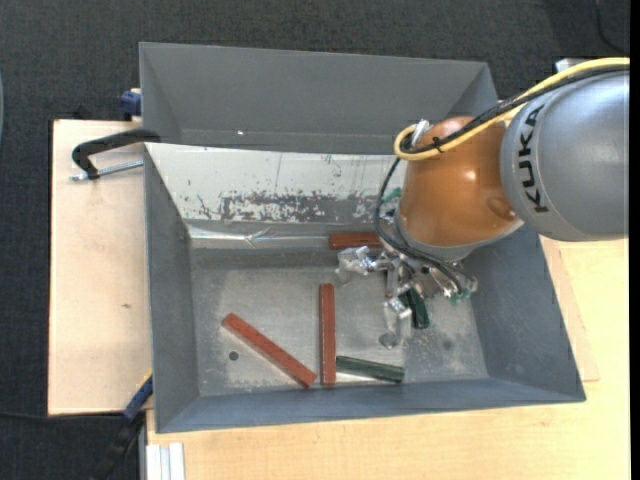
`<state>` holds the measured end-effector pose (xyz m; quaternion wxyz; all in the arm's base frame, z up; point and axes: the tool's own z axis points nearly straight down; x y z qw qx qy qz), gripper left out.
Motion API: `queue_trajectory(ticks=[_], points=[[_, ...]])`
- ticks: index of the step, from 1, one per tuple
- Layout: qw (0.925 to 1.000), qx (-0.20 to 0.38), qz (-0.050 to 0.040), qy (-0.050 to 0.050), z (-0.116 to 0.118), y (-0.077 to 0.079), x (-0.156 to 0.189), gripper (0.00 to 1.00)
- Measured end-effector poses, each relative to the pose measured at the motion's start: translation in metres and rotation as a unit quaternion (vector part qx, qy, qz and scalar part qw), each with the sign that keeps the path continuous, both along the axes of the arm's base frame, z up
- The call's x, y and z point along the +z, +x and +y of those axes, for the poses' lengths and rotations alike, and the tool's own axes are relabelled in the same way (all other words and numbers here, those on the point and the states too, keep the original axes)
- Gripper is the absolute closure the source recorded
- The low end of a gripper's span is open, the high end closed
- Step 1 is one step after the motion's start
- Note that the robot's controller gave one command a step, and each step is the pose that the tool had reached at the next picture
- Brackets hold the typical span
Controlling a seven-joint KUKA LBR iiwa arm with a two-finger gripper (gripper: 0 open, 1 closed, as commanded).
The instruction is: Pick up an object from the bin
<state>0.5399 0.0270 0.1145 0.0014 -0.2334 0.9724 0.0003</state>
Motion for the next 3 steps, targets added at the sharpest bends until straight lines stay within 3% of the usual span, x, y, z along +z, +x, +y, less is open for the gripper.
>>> queue_trajectory(ticks=[1,2,3], points=[[0.9993,-0.038,0.0022,0.000,-0.008,-0.006,-0.018,0.00],[0.9965,0.083,0.0008,0.000,-0.014,-0.028,-0.026,0.00],[0.9965,0.084,0.0020,-0.001,0.007,-0.037,-0.026,0.00]])
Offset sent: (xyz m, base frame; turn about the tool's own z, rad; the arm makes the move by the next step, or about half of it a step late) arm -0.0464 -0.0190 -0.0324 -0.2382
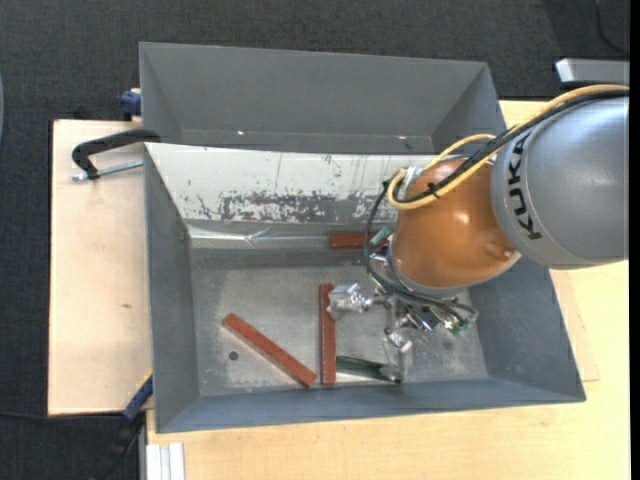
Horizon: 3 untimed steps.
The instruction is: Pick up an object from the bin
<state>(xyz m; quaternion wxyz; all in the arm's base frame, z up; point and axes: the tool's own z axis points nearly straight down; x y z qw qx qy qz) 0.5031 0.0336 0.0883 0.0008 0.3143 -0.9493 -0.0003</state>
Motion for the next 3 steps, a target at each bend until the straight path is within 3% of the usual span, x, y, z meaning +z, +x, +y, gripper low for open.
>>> queue_trajectory(ticks=[1,2,3], points=[[0.9930,-0.118,-0.0024,0.001,0.011,-0.002,0.033,0.00],[0.9998,-0.021,-0.0042,0.001,0.019,-0.004,0.043,0.00],[1.0000,0.004,-0.0017,0.001,0.031,-0.007,0.007,0.00]])
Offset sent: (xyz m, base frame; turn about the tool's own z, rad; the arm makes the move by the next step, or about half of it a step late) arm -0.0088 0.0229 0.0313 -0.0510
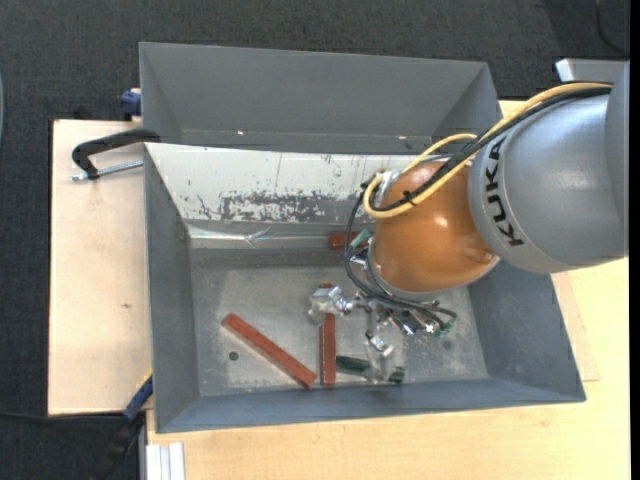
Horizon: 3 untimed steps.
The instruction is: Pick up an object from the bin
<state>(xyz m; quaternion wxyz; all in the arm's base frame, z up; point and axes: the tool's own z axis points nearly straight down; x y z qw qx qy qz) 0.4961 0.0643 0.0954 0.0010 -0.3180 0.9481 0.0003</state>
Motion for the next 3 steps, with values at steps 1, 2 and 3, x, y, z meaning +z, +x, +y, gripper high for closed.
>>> queue_trajectory(ticks=[1,2,3], points=[[0.9997,-0.026,-0.0026,0.002,0.057,0.020,-0.023,1.00],[0.9997,-0.026,-0.0027,0.002,0.057,0.020,-0.023,1.00],[0.9997,-0.025,-0.0018,0.001,0.045,0.023,0.098,1.00]])
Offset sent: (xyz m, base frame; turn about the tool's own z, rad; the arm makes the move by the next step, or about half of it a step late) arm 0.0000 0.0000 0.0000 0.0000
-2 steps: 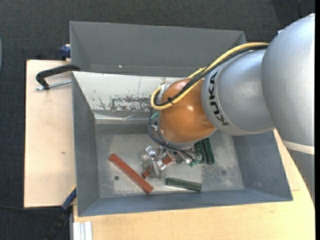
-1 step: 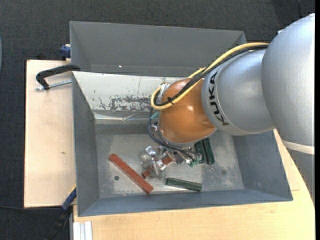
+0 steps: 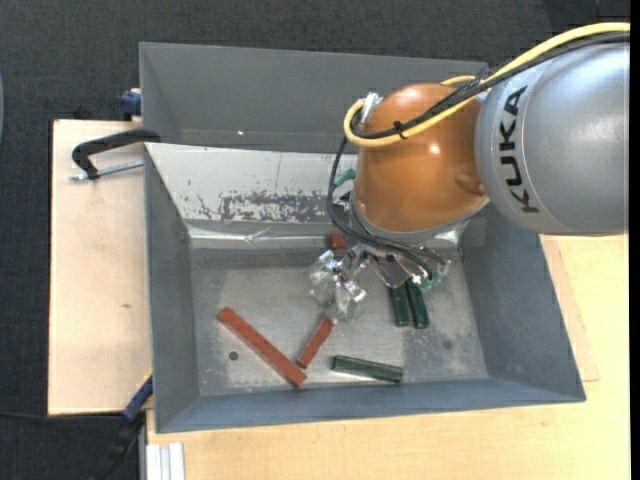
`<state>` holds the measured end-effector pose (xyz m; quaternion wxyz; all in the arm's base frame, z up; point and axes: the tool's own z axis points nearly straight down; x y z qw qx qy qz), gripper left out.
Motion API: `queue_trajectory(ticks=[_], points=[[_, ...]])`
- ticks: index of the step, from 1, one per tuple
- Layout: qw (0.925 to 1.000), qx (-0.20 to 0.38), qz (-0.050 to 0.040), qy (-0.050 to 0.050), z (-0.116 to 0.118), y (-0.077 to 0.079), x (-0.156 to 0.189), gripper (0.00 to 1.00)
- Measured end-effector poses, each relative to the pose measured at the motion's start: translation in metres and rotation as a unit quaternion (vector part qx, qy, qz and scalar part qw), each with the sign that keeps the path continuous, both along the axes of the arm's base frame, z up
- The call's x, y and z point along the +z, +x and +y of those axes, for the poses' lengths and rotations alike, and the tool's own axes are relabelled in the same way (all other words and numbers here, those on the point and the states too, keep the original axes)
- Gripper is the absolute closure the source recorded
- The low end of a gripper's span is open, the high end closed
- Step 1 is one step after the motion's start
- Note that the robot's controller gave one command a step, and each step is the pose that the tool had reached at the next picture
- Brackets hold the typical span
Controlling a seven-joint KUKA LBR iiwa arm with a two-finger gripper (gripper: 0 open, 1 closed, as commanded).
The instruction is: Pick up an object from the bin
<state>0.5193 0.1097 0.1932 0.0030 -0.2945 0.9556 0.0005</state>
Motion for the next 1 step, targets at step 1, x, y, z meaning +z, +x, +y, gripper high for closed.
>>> queue_trajectory(ticks=[1], points=[[1.0000,0.000,0.0001,0.000,0.0000,-0.0001,0.0000,0.00]])
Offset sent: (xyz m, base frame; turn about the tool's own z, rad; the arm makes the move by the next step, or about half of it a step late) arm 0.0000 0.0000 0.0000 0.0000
